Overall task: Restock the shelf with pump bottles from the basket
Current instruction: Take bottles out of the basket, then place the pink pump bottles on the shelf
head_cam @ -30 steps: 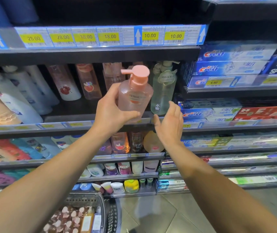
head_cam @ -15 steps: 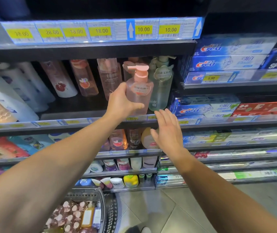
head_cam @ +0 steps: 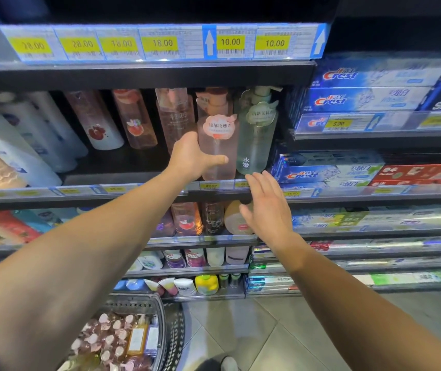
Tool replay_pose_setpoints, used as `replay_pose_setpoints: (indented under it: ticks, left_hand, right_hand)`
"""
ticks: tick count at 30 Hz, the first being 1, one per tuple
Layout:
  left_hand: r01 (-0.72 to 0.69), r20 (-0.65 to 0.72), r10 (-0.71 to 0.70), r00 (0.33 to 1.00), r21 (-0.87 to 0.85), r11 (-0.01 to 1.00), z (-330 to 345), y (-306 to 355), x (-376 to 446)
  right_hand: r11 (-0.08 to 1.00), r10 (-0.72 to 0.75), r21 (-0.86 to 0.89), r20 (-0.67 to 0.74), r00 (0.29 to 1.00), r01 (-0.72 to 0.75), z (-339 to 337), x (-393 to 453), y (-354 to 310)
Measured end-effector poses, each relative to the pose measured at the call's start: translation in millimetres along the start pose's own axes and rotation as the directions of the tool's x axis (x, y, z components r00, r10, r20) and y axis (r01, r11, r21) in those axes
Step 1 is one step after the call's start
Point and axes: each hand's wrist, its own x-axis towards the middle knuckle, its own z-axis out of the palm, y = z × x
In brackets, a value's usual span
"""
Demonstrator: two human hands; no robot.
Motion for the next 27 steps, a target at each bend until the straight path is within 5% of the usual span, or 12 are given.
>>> replay_pose_setpoints:
  ticks: [11, 15, 27]
  left_hand:
    - [-0.045, 0.044, 0.047, 0.998, -0.037, 0.998, -6, -31, -23]
    - [-0.161, 0.015, 0.161, 0.987, 0.037, 0.986, -27, -67, -59]
    - [-0.26, 0.155, 0.223, 0.962, 0.284, 0.923, -124, -311, -231]
  right_hand:
    - [0.997, 0.07, 0.037, 0.067, 0.995, -0.072, -13, -4, -25]
    - [0.996, 0.042, 0.076, 0.084, 0.996, -0.049, -8, -29, -55]
    - [0.992, -0.085, 0.116, 0.363, 0.928, 0.045, 82, -155, -250]
